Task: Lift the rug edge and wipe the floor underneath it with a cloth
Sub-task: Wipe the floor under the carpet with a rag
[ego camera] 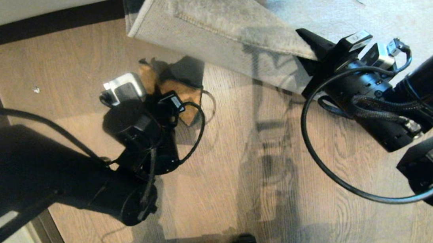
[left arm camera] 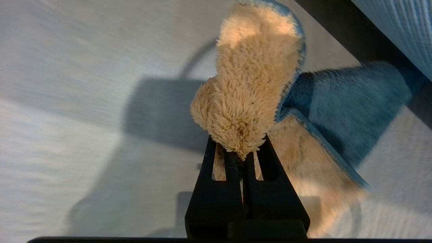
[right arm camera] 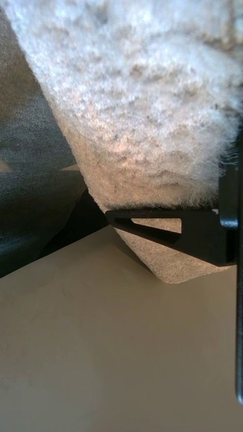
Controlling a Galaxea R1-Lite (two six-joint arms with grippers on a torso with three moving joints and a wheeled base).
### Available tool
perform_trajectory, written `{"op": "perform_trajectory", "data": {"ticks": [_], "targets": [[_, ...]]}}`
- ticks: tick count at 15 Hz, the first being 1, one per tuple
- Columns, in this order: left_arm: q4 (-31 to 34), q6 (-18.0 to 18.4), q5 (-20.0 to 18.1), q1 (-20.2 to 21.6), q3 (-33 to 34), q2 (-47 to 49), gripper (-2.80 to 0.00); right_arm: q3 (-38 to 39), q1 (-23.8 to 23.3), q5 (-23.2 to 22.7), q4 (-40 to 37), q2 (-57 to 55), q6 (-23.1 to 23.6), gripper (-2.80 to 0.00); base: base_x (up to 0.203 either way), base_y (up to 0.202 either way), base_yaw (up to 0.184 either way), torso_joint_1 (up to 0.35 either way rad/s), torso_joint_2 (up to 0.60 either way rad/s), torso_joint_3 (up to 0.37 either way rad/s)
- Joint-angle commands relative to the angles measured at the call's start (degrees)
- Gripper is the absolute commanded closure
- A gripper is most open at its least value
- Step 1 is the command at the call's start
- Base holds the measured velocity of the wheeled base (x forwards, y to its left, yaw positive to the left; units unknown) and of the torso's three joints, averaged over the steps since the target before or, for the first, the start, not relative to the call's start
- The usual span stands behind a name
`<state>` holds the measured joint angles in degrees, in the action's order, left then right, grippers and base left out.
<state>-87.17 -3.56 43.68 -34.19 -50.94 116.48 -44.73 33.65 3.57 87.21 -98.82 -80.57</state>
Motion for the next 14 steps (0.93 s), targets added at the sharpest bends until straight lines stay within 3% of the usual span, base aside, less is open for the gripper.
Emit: {"op": "perform_trajectory", "data": {"ticks": [1, 11, 14], "targets": [[-2.78, 0.06, 0.12, 1.25, 5.24, -6.24, 0.00, 0.00, 0.02, 0.03, 2.74, 0.01, -0.47, 0.00, 0.000, 0.000, 0.000, 0.000, 0.00, 0.000], [-2.78, 0.30, 0.00, 1.90, 45.15, -30.11, 0.00, -0.18, 0.10, -0.06, 2.74, 0.47, -0.38, 0.00, 0.000, 0.000, 0.000, 0.000, 0.00, 0.000], [-2.78, 1.65, 0.13, 2.35, 50.94, -36.01, 0.00, 0.00, 0.10, -0.05, 2.74, 0.47, -0.38, 0.00, 0.000, 0.000, 0.000, 0.000, 0.00, 0.000]]}}
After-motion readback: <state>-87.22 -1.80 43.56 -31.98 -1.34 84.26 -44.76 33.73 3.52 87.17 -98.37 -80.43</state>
